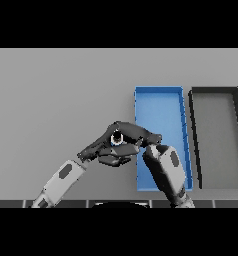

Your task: Pick up the blue pipe and place it into the blue bin.

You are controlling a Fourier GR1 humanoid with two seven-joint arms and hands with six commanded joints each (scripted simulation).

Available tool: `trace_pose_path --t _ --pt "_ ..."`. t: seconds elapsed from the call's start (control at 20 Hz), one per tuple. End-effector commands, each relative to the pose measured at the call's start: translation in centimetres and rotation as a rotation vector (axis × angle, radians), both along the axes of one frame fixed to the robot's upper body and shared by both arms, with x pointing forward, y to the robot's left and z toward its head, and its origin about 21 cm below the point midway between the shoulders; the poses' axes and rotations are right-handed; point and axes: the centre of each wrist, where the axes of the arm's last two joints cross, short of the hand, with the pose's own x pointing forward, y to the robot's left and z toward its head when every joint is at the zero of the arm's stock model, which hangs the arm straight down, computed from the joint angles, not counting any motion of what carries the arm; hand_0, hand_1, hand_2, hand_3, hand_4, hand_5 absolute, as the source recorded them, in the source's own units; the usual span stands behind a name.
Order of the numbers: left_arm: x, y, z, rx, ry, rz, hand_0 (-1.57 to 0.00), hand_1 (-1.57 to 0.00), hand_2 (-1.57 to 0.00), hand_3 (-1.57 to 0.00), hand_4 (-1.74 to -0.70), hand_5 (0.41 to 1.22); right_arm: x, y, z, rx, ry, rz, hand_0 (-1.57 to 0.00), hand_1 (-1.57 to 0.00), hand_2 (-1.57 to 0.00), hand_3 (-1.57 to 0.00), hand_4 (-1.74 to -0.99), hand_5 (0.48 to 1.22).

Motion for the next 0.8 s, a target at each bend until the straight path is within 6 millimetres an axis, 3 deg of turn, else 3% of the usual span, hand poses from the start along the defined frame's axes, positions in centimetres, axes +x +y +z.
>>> trace_pose_path --t 0.0,0.15,0.25,0.5,0.65,0.75 --pt "0.0 -0.2 0.1 0.004 -0.001 0.007 0.00 0.00 0.00 0.00 -0.87 0.535 0.0 -0.1 0.7 0.009 0.033 0.003 -1.57 -1.57 -1.57 -1.57 -1.494 1.221" --pt "-0.2 0.0 0.0 -0.001 0.007 0.001 0.00 0.00 0.00 0.00 -0.86 0.515 0.7 -0.4 3.1 0.015 0.042 -0.006 -1.57 -1.57 -1.57 -1.57 -1.492 1.221" --pt "-0.1 -0.4 0.1 0.015 0.011 0.005 0.00 0.00 0.00 0.00 -0.86 0.503 0.6 -0.6 5.8 0.052 0.012 -0.018 -1.57 -1.57 -1.57 -1.57 -1.493 1.221" --pt "0.0 -0.6 0.3 0.005 -0.001 -0.011 0.00 0.00 0.00 0.00 -0.87 0.484 3.3 -1.9 11.6 0.123 -0.117 -0.105 -1.57 -1.57 -1.57 -1.57 -1.496 1.221" --pt "0.1 0.0 0.3 0.024 0.002 0.005 0.00 0.00 0.00 0.00 -0.86 0.484 5.3 -3.7 13.2 0.153 -0.139 -0.270 -1.57 -1.57 -1.57 -1.57 -1.498 1.221" --pt "-0.1 0.0 0.4 0.029 0.002 0.006 0.00 0.00 0.00 0.00 -0.84 0.481 6.9 -5.2 13.1 0.107 -0.126 -0.380 -1.57 -1.57 -1.57 -1.57 -1.498 1.221"
